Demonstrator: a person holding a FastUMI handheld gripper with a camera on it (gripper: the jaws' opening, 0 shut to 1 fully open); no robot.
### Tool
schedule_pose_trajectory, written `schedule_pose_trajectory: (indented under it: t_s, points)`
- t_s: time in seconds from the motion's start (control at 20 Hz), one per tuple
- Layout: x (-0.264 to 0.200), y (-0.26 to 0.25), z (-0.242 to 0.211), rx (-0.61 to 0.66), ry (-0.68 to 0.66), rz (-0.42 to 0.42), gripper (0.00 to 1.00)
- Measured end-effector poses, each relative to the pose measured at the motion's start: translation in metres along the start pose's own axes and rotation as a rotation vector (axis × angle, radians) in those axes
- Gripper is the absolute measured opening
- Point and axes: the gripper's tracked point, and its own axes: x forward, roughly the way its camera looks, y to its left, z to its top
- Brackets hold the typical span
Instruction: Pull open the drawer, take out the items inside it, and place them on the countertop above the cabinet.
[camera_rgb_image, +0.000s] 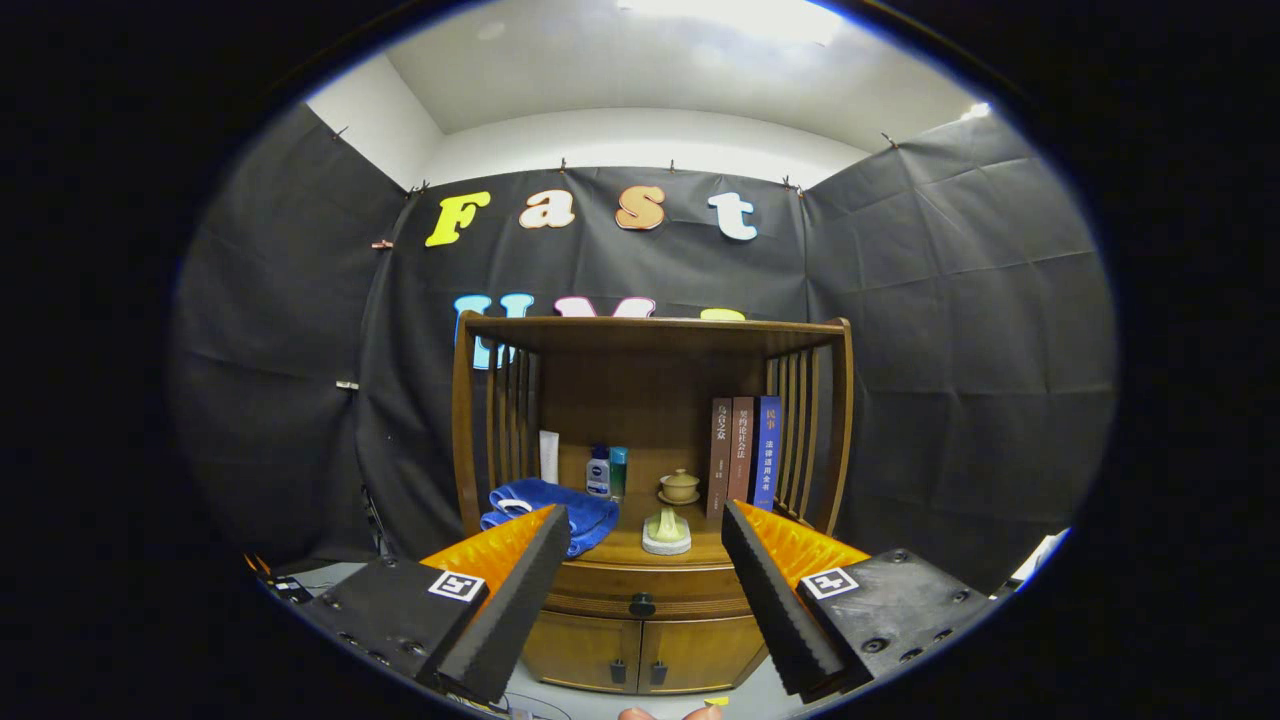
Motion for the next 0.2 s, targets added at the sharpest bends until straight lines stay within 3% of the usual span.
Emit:
schedule_pose_trajectory:
  t_s: [0.2]
  points:
    - [-0.0014, 0.0057, 0.0022, 0.009, -0.006, 0.009, 0.99]
